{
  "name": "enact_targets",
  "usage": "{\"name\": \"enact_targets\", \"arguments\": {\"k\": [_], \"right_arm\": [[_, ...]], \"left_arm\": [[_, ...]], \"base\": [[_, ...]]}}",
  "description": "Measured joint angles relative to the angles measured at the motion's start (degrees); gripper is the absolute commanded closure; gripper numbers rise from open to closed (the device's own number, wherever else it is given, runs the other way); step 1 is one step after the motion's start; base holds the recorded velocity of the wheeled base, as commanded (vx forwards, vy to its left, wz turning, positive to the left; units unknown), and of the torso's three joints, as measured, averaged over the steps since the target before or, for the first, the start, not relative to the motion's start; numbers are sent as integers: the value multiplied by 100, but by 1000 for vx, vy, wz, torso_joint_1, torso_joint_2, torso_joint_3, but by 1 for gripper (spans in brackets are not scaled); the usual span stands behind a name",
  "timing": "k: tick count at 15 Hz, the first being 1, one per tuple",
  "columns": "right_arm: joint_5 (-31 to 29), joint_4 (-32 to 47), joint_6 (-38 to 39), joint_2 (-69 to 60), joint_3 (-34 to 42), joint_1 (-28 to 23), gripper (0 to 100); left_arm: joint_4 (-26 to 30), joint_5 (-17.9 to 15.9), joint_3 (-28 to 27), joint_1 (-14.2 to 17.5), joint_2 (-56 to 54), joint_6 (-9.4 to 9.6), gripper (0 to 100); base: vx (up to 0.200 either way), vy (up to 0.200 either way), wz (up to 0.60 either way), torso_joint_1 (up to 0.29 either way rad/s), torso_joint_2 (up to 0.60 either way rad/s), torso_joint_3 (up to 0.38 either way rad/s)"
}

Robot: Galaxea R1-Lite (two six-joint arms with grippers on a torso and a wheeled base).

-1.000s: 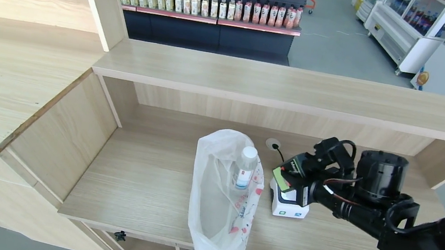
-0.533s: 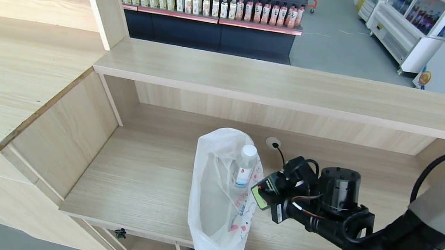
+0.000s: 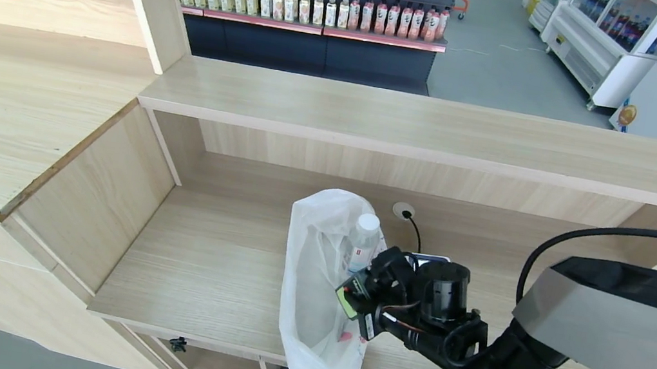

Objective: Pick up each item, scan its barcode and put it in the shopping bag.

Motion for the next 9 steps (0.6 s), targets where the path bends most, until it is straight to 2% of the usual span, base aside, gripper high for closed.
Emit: {"name": "enact_targets", "arguments": {"k": [5, 9], "right_arm": [[-336, 2, -44, 369, -135, 73, 100], [-354, 22, -46, 542, -306, 77, 100]], "left_arm": [[0, 0, 0, 0, 0, -9, 0], [0, 0, 0, 0, 0, -2, 0]], "base": [[0, 0, 0, 0, 0, 0], [0, 0, 0, 0, 0, 0]]}}
